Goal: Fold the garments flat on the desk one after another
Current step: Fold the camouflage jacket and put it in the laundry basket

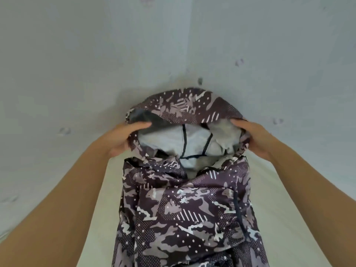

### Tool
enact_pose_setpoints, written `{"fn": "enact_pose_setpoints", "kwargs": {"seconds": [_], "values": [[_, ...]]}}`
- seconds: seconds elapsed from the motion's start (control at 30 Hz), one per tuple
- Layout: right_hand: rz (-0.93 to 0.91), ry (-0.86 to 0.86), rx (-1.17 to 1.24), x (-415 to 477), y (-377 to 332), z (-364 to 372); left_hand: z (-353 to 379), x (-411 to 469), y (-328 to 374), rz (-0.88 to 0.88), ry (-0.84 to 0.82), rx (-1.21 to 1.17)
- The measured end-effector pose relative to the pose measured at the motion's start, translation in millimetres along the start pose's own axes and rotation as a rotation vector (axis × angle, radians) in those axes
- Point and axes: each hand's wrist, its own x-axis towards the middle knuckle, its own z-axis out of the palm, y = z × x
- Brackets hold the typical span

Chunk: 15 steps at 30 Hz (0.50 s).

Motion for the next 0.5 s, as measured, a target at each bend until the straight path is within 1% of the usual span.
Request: {"fn": "enact_pose_setpoints", "kwargs": {"seconds": [0.03, 0.1, 0.13, 0.17, 0.2, 0.23, 0.27, 0.33, 0.37, 0.4, 0.43, 0.47, 0.5], "values": [[-0.036, 0.056, -0.136, 4.2, -2.0, 1.7, 3.3, -0.5, 2.2, 0.032, 0.079, 0.127], [-0.178, 0.227, -0.364, 8.5, -9.4, 6.9, 5.2, 0.6, 6.3, 0.188, 0.322, 0.390], [-0.262, 0.287, -0.449, 9.1, -13.0, 9.6, 3.7, 1.6, 6.7, 0.270, 0.389, 0.472], [-0.325, 0.323, -0.506, 8.8, -16.1, 12.2, 2.6, -0.1, 8.0, 0.328, 0.415, 0.509], [-0.348, 0.341, -0.509, 8.5, -18.3, 11.6, -1.3, -1.0, 8.9, 0.351, 0.412, 0.491], [-0.315, 0.319, -0.429, 7.4, -20.7, 9.9, -7.1, -1.4, 9.3, 0.357, 0.382, 0.429], [-0.242, 0.251, -0.304, 5.1, -23.1, 6.6, -12.5, -4.3, 9.8, 0.338, 0.314, 0.352], [-0.052, 0.012, -0.087, 3.1, -24.2, -2.7, -20.1, -13.4, 11.8, 0.232, 0.074, 0.224], [0.039, -0.091, -0.022, 2.6, -25.4, -6.9, -23.0, -17.8, 14.6, 0.158, -0.039, 0.192], [0.107, -0.141, 0.027, 2.6, -25.0, -10.1, -24.6, -21.6, 17.0, 0.083, -0.108, 0.172], [0.150, -0.135, 0.034, 1.0, -25.1, -11.5, -24.6, -24.5, 19.1, 0.035, -0.134, 0.183], [0.171, -0.098, -0.025, 0.7, -22.9, -11.9, -23.6, -26.0, 19.2, 0.022, -0.126, 0.235], [0.162, -0.028, -0.132, -0.4, -21.7, -10.8, -20.6, -26.2, 19.3, 0.032, -0.078, 0.298]]}}
